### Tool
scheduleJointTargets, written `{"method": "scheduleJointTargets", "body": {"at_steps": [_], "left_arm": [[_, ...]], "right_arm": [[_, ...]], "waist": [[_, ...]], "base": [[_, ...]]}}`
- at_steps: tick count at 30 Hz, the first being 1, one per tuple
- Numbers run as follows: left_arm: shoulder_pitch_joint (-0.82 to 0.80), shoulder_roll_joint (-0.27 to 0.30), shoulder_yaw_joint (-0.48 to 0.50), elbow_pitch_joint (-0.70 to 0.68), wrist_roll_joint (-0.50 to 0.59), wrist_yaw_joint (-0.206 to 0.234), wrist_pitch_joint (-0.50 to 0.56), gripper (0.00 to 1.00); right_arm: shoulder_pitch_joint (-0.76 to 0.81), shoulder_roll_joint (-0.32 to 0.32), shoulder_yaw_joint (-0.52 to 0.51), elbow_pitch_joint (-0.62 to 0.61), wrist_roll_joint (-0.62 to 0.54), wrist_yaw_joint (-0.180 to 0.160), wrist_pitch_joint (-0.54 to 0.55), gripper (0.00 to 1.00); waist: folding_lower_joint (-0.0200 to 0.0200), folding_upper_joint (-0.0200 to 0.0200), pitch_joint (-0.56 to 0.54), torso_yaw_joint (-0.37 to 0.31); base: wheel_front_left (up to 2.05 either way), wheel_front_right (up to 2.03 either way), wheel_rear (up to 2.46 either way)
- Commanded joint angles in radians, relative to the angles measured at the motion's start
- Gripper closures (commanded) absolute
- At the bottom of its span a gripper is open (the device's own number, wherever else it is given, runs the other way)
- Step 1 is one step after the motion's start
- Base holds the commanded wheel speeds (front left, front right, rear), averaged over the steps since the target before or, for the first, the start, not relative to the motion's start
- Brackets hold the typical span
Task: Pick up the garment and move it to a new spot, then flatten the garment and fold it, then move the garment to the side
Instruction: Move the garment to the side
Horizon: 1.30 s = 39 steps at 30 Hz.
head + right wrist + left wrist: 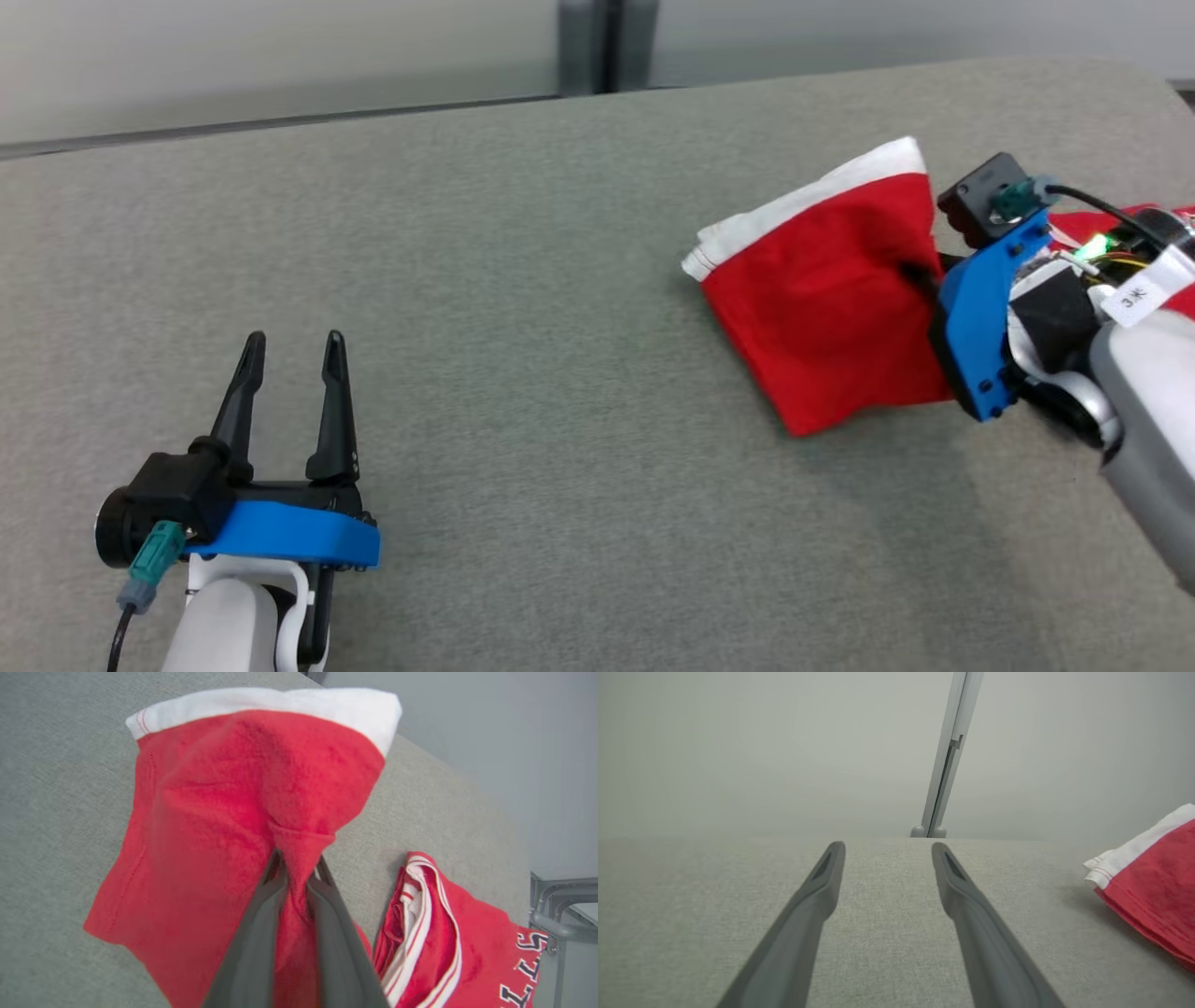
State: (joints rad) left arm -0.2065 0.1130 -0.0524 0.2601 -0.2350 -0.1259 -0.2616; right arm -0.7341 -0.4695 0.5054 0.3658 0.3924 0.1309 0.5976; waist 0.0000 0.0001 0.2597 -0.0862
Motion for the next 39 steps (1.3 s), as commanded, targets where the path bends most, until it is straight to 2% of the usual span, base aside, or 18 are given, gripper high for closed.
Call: {"method": "scheduleJointTargets", "body": {"at_steps": [1, 6, 10, 18, 23, 26, 27, 28, 35, 39], "left_arm": [[-0.001, -0.001, -0.007, -0.009, 0.008, -0.006, -0.004, 0.00], [-0.036, 0.005, -0.030, -0.022, 0.019, -0.006, -0.004, 0.00], [-0.069, 0.028, -0.053, -0.022, 0.025, -0.006, -0.004, 0.00], [-0.141, 0.089, -0.098, -0.050, 0.024, -0.004, 0.019, 0.00], [-0.160, 0.127, -0.099, -0.087, 0.031, -0.004, 0.045, 0.00], [-0.162, 0.145, -0.093, -0.103, 0.030, -0.003, 0.058, 0.00], [-0.161, 0.148, -0.094, -0.106, 0.029, -0.003, 0.061, 0.00], [-0.161, 0.150, -0.095, -0.108, 0.028, -0.002, 0.064, 0.00], [-0.136, 0.122, -0.106, -0.084, 0.013, 0.009, 0.042, 0.00], [-0.099, 0.095, -0.099, -0.040, -0.007, 0.023, 0.020, 0.00]], "right_arm": [[-0.031, -0.055, 0.035, -0.016, 0.022, 0.000, -0.018, 1.00], [-0.091, -0.170, 0.090, -0.001, 0.080, 0.000, -0.096, 1.00], [-0.135, -0.221, 0.107, 0.042, 0.098, 0.000, -0.169, 1.00], [-0.174, -0.317, 0.084, 0.163, 0.097, 0.000, -0.331, 1.00], [-0.149, -0.331, 0.015, 0.274, 0.113, 0.000, -0.393, 1.00], [-0.137, -0.302, -0.034, 0.344, 0.114, 0.000, -0.415, 1.00], [-0.134, -0.294, -0.051, 0.366, 0.103, 0.000, -0.425, 0.62], [-0.134, -0.288, -0.068, 0.384, 0.090, 0.000, -0.445, 0.00], [-0.116, -0.216, -0.153, 0.454, -0.011, 0.000, -0.593, 0.00], [-0.070, -0.133, -0.183, 0.423, -0.042, 0.000, -0.653, 0.00]], "waist": [[0.0000, -0.0001, -0.024, -0.061], [0.0000, -0.0001, 0.023, -0.135], [0.0000, -0.0001, 0.082, -0.171], [0.0000, -0.0001, 0.213, -0.176], [0.0000, -0.0001, 0.273, -0.169], [0.0000, -0.0001, 0.290, -0.166], [0.0000, -0.0001, 0.291, -0.164], [0.0000, -0.0001, 0.291, -0.162], [0.0000, -0.0001, 0.210, -0.142], [0.0000, -0.0001, 0.115, -0.123]], "base": [[0.00, 0.00, 0.00], [0.00, 0.00, 0.00], [0.00, 0.00, 0.00], [0.00, 0.00, 0.00], [0.00, 0.00, 0.00], [0.00, 0.00, 0.00], [0.00, 0.00, 0.00], [0.00, 0.00, 0.00], [0.00, 0.00, 0.00], [0.00, 0.00, 0.00]]}}
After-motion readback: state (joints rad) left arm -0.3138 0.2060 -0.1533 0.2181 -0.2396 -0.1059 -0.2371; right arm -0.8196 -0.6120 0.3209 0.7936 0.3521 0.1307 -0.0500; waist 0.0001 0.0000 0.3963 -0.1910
